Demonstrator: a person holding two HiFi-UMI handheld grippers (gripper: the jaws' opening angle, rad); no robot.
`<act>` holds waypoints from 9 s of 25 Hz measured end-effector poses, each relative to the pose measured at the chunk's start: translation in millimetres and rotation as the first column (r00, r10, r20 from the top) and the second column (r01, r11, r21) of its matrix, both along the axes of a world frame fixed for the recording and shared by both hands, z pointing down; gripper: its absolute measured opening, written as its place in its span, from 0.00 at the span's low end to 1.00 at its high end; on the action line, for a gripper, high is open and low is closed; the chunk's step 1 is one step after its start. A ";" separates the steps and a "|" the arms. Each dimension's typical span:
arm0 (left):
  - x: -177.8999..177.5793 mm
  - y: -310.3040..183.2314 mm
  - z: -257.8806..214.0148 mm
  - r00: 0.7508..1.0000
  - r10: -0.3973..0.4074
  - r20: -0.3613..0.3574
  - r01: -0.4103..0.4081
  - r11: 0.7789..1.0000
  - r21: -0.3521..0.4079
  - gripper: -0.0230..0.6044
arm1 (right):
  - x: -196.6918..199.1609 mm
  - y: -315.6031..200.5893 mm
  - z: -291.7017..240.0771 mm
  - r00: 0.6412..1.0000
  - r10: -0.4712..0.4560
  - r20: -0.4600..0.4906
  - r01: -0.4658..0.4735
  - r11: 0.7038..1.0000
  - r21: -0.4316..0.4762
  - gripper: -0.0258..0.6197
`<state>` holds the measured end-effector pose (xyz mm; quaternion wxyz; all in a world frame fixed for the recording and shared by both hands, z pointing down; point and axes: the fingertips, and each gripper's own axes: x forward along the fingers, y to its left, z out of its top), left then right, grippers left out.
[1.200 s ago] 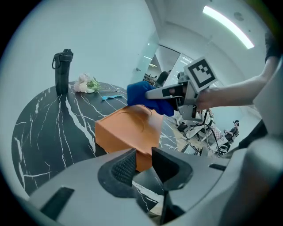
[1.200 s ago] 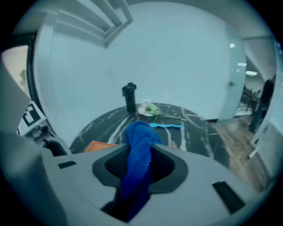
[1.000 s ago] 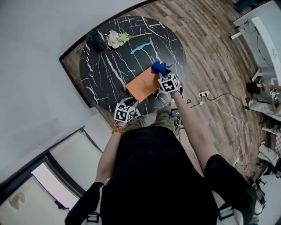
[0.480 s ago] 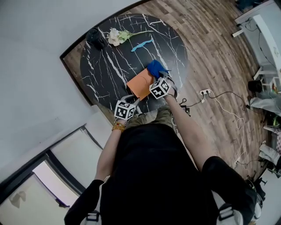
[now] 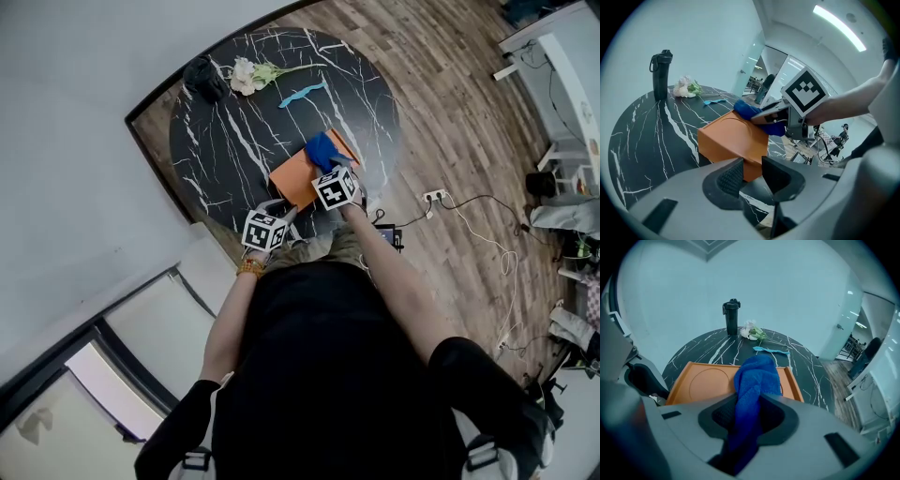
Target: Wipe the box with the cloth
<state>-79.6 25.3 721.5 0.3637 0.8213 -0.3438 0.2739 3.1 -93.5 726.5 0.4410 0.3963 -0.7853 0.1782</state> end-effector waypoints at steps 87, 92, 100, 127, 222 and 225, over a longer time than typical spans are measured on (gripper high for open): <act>0.2 3.9 1.2 0.990 -0.061 -0.129 0.053 0.997 -0.058 0.25 | 76.6 8.7 -33.4 0.965 0.165 0.206 -0.193 0.973 0.125 0.18; 0.2 3.9 1.6 0.990 -0.063 -0.125 0.056 0.997 -0.056 0.25 | 86.0 22.3 5.6 0.984 0.156 0.087 -0.161 0.985 0.056 0.18; -0.3 4.8 4.3 0.991 -0.066 -0.116 0.058 0.996 -0.067 0.25 | 26.2 102.7 32.8 0.996 -0.060 0.061 0.064 0.996 -0.063 0.18; -13.5 -13.3 1.7 0.966 -0.208 -0.154 0.192 0.975 -0.111 0.25 | 98.8 36.5 17.5 0.975 0.198 0.101 -0.200 0.980 0.017 0.18; 1.8 -7.8 13.5 0.460 -0.852 0.249 0.887 0.451 -0.095 0.33 | 117.3 -10.7 34.1 0.384 -0.913 0.140 0.922 0.386 -0.015 0.14; 2.0 -8.0 13.3 0.466 -0.853 0.235 0.884 0.457 -0.097 0.33 | 129.7 2.6 20.0 0.378 -0.887 0.266 0.924 0.377 -0.059 0.14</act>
